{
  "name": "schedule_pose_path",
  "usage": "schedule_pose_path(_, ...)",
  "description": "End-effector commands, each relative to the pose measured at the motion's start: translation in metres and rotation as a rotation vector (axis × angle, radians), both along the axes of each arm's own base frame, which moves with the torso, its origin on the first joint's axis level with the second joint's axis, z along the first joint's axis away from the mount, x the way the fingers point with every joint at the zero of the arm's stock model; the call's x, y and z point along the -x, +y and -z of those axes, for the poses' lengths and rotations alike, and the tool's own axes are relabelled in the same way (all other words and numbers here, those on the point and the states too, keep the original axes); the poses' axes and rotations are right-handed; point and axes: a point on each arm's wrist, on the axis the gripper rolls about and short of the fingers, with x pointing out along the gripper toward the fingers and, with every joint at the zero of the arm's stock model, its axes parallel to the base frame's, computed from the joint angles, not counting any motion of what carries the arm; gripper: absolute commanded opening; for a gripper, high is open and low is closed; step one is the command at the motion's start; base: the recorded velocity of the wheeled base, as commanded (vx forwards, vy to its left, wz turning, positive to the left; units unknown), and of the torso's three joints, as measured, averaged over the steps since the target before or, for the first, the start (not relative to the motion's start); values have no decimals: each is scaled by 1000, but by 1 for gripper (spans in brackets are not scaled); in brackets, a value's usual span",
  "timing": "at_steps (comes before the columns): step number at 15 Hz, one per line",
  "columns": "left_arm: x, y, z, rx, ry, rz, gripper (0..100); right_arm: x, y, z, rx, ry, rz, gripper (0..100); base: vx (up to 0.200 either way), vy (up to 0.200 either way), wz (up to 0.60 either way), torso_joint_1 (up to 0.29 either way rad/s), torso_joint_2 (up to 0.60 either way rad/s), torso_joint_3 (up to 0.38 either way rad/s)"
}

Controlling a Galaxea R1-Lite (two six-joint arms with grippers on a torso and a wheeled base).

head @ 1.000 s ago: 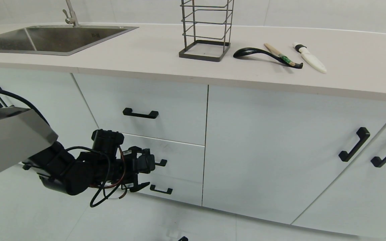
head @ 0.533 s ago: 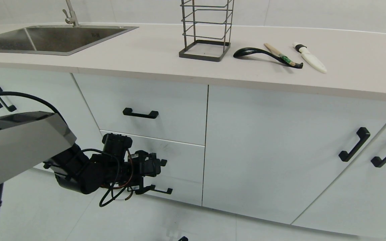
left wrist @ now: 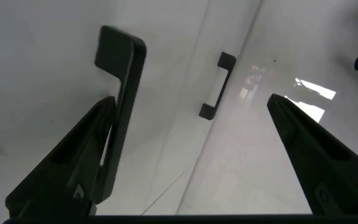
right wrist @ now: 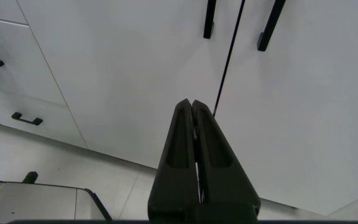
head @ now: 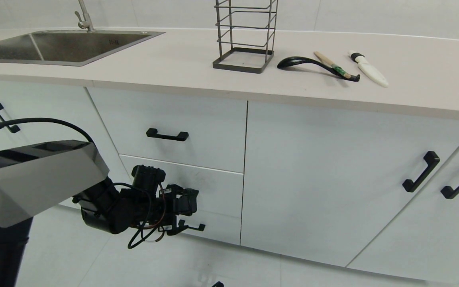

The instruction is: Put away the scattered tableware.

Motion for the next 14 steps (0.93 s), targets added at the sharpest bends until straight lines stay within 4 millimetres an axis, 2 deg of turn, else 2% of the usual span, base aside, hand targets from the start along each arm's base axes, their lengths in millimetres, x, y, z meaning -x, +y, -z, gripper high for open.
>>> schedule_pose_path(1,6,3,7,-8,36,-3,100,0,0,0,1,0,0,0,0,0,0,0,0,0)
schedule_pose_path(6,26,14,4,-17,80,-22,100,0,0,0,1,0,0,0,0,0,0,0,0,0)
schedule_pose_path(10,28,16,2,-19,80,-23,100,0,0,0,1,0,0,0,0,0,0,0,0,0)
schedule_pose_path(14,40,20,-13,-10,65,-29,100,0,0,0,1,0,0,0,0,0,0,0,0,0)
